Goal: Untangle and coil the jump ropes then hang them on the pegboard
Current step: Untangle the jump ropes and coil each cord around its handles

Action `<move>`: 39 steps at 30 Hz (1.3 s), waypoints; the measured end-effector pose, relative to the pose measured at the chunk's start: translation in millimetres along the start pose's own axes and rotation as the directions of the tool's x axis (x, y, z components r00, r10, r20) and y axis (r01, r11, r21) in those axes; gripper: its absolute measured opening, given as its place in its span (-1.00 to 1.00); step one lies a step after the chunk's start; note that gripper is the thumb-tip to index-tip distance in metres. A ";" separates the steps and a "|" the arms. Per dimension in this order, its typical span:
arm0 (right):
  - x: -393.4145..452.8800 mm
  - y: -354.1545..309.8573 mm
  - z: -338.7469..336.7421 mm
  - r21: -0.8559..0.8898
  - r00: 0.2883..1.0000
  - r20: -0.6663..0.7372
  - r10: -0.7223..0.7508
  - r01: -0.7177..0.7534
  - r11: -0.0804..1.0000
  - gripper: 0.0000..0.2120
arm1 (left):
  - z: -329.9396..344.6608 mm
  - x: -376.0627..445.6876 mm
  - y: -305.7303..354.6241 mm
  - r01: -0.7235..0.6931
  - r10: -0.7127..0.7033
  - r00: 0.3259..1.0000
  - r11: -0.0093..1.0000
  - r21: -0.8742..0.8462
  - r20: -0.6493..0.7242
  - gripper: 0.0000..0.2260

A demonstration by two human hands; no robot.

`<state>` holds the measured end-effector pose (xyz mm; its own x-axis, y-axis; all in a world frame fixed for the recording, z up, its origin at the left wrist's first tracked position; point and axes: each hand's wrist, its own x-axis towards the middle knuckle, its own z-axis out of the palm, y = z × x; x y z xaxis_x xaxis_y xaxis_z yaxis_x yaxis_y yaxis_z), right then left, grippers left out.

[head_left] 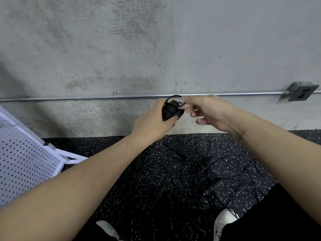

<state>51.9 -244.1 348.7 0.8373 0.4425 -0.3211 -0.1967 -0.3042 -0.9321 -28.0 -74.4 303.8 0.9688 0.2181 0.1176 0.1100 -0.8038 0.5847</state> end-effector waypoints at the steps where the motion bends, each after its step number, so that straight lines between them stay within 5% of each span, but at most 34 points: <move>1: -1.3 1.6 0.0 -0.026 0.999 0.036 0.028 -0.027 0.999 -0.75 | -1.7 0.4 -0.2 -0.002 0.002 1.000 1.000 -0.030 -0.010 -0.58; 9: -2.5 7.3 -7.8 -0.093 0.989 0.085 0.123 -0.115 0.989 -0.77 | -4.0 -1.2 -5.6 -0.058 0.058 0.998 0.994 -0.094 -0.005 -0.58; 26: 1.4 10.7 -13.0 0.087 0.987 0.121 0.110 -0.121 0.989 -0.87 | 5.1 2.9 -11.9 -0.159 0.197 0.972 0.954 -0.255 0.130 -0.51; 32: 0.7 6.2 -7.1 0.180 0.991 0.096 0.095 -0.111 0.977 -0.85 | 4.9 3.2 -10.0 -0.176 0.202 0.978 0.936 -0.304 0.057 -0.68; 39: 2.7 3.4 1.0 0.150 1.000 -0.008 -0.011 0.012 0.989 -0.83 | 5.5 2.1 -6.6 -0.206 0.202 0.978 0.945 -0.254 -0.043 -0.66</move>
<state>53.0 -243.1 344.5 0.8436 0.4389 -0.3095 -0.2609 -0.1689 -0.9505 -25.5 -71.6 295.7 0.9607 0.0745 0.2676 -0.1524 -0.6641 0.7319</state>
